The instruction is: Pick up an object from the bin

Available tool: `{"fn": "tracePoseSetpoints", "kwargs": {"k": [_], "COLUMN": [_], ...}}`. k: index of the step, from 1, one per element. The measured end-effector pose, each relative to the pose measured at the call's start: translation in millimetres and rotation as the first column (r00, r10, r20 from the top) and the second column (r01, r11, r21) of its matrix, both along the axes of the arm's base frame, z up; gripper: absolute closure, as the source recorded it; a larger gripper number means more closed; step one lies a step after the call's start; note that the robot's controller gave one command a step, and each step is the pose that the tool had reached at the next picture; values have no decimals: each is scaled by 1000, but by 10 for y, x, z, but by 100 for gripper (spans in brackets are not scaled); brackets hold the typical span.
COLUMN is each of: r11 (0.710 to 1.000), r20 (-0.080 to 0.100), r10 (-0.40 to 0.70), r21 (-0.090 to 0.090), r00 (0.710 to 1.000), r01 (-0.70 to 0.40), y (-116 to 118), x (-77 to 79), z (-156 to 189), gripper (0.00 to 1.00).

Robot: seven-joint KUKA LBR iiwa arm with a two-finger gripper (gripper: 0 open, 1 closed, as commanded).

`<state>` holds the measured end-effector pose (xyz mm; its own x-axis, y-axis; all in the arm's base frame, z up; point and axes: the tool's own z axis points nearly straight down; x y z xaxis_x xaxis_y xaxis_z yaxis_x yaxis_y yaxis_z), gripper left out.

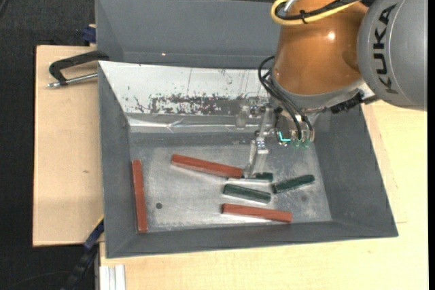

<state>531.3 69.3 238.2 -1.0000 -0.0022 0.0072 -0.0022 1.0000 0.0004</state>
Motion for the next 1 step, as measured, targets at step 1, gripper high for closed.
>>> {"fn": "tracePoseSetpoints", "kwargs": {"k": [1], "r11": [1000], "r20": [1], "r10": [-24], "r21": [0], "r00": [1000], "r01": [24], "y": [178], "x": [198], "z": [-1721], "gripper": [0]}}
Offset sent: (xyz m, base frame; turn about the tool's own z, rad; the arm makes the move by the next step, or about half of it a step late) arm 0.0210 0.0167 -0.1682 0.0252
